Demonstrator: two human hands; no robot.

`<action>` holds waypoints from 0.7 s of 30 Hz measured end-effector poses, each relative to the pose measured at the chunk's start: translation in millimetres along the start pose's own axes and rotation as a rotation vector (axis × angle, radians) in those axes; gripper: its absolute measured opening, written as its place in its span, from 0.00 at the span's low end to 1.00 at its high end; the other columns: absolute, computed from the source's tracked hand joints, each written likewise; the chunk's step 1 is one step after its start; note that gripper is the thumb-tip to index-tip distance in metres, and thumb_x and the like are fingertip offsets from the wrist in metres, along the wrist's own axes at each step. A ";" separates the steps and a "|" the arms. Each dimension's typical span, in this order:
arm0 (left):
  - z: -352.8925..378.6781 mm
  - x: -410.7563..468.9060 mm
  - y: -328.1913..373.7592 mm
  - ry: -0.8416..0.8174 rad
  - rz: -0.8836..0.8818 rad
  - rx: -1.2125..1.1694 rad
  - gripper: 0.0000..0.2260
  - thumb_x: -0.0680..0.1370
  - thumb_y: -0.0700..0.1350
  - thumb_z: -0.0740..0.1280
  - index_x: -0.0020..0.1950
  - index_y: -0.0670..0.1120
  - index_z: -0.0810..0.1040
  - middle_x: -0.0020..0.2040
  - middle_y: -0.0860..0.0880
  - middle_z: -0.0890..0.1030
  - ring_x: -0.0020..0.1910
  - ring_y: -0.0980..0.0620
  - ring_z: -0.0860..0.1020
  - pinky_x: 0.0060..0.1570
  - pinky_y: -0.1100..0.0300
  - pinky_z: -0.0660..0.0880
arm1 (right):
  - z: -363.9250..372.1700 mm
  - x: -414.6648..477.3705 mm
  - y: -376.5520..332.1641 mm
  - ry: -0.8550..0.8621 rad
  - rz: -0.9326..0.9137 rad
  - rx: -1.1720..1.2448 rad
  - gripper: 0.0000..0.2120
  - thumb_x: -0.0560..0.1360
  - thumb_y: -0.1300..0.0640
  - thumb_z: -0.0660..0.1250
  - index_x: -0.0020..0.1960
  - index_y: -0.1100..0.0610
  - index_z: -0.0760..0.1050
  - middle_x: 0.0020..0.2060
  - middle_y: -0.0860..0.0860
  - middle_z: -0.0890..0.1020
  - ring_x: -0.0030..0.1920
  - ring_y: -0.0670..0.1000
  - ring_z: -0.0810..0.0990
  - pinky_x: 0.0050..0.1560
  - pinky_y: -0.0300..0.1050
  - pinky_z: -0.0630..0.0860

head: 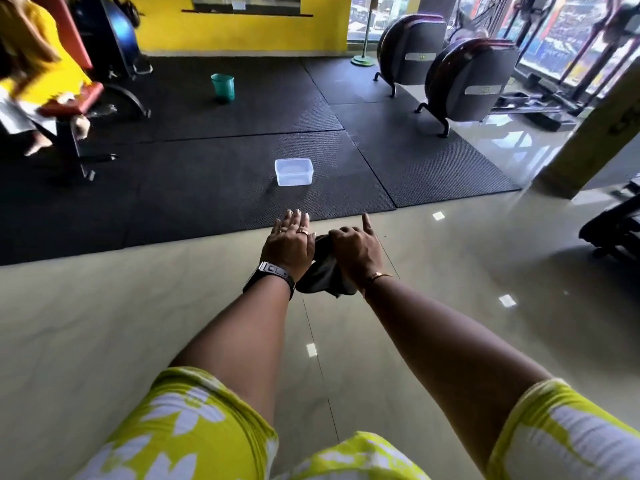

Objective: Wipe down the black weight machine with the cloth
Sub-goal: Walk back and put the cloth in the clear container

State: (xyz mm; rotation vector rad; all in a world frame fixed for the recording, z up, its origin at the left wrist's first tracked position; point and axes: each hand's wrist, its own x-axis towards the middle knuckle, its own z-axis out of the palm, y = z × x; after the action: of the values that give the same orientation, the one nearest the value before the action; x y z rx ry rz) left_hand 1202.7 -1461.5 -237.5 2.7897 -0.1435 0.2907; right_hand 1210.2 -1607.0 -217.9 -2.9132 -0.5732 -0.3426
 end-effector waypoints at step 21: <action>35.7 350.7 -77.8 -0.064 -0.053 0.072 0.35 0.75 0.54 0.39 0.77 0.37 0.59 0.77 0.38 0.58 0.78 0.43 0.54 0.75 0.54 0.45 | 73.9 342.3 111.2 -0.004 -0.141 -0.221 0.14 0.79 0.59 0.53 0.51 0.57 0.78 0.45 0.52 0.82 0.51 0.55 0.81 0.70 0.51 0.26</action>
State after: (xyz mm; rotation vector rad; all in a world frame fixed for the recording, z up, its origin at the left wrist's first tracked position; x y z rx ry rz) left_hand 1561.2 -1423.0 -218.9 2.8705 -0.0757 0.1979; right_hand 1576.1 -1573.4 -214.6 -3.0909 -0.7916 -0.4438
